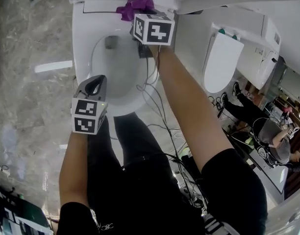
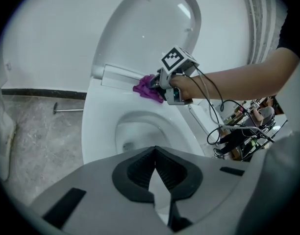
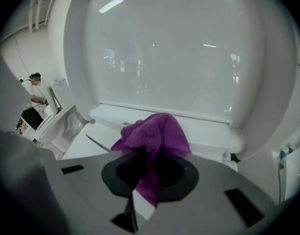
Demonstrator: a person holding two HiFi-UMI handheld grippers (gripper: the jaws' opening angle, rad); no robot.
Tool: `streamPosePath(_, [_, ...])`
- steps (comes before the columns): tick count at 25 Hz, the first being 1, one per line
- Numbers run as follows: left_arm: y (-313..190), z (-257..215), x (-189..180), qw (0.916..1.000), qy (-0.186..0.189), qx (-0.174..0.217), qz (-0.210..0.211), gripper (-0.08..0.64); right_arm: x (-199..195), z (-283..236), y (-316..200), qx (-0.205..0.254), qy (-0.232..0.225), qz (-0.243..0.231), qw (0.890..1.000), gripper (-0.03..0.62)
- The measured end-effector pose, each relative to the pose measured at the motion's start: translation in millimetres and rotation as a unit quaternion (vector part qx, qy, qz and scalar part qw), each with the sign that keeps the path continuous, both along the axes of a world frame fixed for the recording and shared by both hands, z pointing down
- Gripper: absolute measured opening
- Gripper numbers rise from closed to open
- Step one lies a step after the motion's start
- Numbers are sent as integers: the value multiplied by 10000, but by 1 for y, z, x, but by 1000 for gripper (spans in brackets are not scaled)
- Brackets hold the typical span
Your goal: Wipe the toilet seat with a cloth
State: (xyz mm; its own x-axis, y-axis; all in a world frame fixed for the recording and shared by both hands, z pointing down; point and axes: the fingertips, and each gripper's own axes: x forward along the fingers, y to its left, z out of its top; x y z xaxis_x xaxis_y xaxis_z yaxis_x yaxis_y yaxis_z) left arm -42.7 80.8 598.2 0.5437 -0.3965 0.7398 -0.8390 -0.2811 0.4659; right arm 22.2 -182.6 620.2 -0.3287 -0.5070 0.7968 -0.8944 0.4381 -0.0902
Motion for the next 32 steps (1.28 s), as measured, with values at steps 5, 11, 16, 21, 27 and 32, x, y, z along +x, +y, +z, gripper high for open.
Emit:
streamPosePath(5, [-1, 2, 23, 9998, -8, -3, 204, 8, 44, 2, -5, -110, -21, 316, 9994, 55])
streamPosePath(11, [-2, 2, 51, 9994, 8, 0, 357, 8, 99, 2, -10, -83, -34, 735, 9973, 55])
streamPosePath(16, [4, 2, 68, 9990, 46, -19, 436, 8, 129, 1, -7, -103, -101, 961, 9953, 55])
streamPosePath(21, [6, 4, 79, 9988, 57, -41, 483, 8, 129, 1, 3, 48, -54, 677, 9977, 55])
streamPosePath(27, [11, 3, 92, 9982, 54, -55, 590, 8, 123, 4, 22, -44, -377, 163, 9991, 55])
streamPosePath(32, [11, 4, 96, 9980, 14, -52, 623, 8, 124, 6, 37, -201, -547, -52, 9983, 55])
